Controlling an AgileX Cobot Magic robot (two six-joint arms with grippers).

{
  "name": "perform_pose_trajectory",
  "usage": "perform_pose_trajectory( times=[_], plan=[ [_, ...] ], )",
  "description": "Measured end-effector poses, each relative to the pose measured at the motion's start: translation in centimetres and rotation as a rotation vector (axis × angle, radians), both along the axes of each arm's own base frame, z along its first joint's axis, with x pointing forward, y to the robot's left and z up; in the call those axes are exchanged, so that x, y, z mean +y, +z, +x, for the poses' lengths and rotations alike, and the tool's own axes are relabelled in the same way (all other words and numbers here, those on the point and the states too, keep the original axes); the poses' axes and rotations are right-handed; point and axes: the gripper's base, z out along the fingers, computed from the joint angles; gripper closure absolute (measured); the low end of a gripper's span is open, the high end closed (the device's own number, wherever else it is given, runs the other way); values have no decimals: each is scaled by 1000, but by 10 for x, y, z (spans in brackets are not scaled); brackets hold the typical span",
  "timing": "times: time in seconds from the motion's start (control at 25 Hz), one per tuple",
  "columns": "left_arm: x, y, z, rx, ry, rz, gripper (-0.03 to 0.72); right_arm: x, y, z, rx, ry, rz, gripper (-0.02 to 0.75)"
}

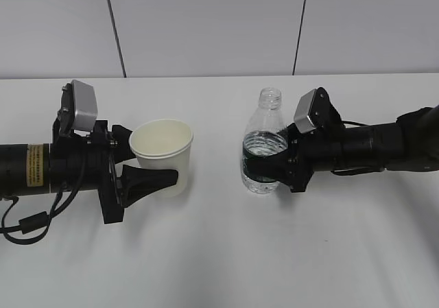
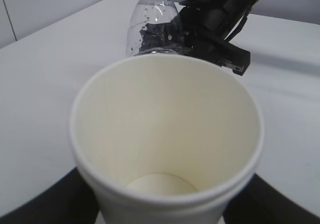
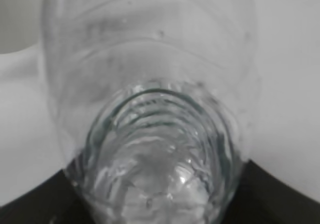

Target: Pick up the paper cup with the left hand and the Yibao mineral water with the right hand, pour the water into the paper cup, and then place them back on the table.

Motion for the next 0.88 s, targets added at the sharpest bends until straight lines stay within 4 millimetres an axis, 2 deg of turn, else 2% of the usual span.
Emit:
perform_pose_trajectory(
  times=[0.44, 0.64, 0.88],
  plan=[
    [0, 0, 0, 0, 0, 0, 259, 0, 6, -1, 28, -8, -17, 300],
    [0, 0, 0, 0, 0, 0, 259, -2, 25, -5, 2, 32, -91, 301],
    [-3, -1, -2, 1, -15, 10, 259, -3, 59, -10, -67, 52, -136, 301]
  ],
)
